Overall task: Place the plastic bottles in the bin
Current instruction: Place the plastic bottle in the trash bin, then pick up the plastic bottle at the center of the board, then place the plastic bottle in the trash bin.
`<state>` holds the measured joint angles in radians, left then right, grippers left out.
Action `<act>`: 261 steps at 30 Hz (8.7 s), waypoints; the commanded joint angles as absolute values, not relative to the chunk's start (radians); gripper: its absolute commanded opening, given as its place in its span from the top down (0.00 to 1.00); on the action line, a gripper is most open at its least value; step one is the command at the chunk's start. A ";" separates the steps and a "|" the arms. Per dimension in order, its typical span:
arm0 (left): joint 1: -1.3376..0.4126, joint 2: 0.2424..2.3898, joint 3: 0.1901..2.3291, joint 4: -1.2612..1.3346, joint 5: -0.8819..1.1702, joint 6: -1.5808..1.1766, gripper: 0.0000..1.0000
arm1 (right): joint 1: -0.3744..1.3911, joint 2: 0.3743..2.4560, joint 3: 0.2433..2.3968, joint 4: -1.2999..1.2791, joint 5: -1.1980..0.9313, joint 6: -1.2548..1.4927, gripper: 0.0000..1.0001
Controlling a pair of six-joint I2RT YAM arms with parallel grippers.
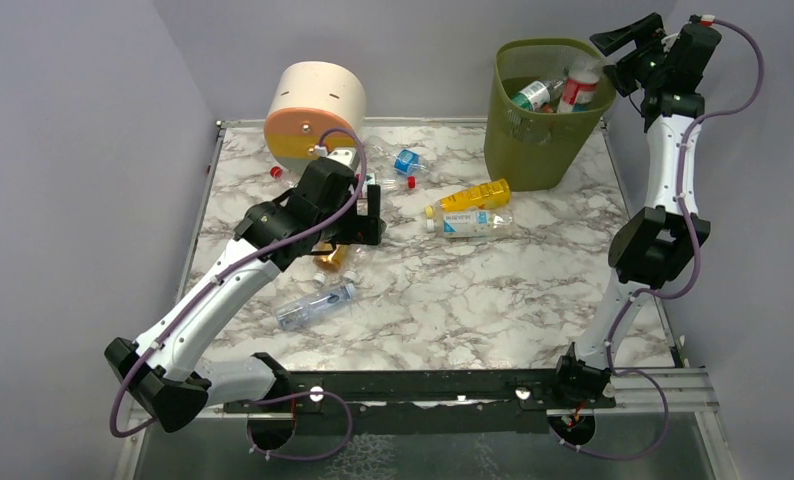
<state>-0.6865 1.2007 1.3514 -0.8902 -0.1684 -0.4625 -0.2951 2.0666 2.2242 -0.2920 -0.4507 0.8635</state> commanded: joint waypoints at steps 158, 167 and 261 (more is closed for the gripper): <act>-0.642 1.147 1.097 -0.377 0.108 -0.482 0.32 | 0.444 1.420 0.968 0.170 -0.695 1.297 0.00; -0.666 1.152 1.074 -0.331 0.103 -0.499 0.32 | 0.445 1.499 1.004 0.273 -0.701 1.389 0.00; -0.675 1.097 1.180 -0.653 -0.092 -0.447 0.01 | -0.315 2.019 2.312 -0.420 -0.342 0.858 0.09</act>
<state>-0.6807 1.1206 1.1831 -0.6346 -0.0799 -0.4412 -0.2932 2.0327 2.2387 -0.3470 -0.3954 0.8742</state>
